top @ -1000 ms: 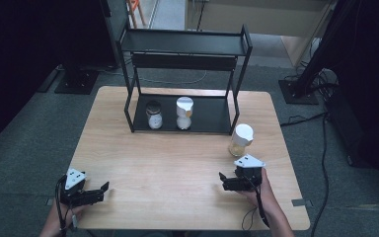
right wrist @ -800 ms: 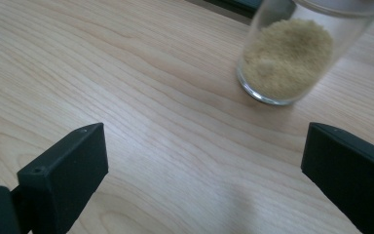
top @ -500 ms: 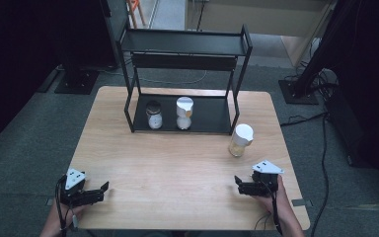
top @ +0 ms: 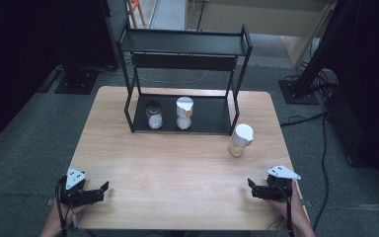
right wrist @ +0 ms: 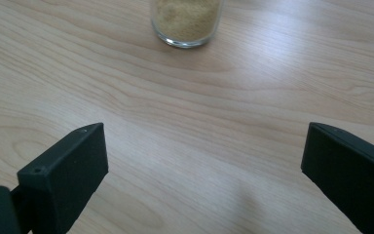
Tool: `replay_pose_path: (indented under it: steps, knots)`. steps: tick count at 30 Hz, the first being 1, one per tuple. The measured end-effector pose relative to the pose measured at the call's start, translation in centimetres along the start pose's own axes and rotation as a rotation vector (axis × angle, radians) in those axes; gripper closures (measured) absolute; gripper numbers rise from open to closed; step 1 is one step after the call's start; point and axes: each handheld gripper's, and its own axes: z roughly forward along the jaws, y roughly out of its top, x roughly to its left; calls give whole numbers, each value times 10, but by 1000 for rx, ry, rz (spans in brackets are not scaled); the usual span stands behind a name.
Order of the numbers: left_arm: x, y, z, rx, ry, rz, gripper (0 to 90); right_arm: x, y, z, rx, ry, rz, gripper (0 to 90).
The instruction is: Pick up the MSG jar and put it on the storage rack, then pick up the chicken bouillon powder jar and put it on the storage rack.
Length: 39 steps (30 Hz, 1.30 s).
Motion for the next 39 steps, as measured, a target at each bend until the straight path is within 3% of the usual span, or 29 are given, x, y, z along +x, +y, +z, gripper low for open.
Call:
replay_pose_path:
  steps: [6,14,27,39]
  knots:
    - [0,0,0,1,1,-2,29,-18,-16,-8,12,-19,-12,26]
    - [0,0,0,2,3,-2,29,-39,-39,-19,9,-27,16,27]
    - [0,0,0,3,5,-1,29,-44,-44,-24,21,-34,46,27]
    - [0,0,0,3,5,-1,29,-33,-25,-22,9,-29,40,27]
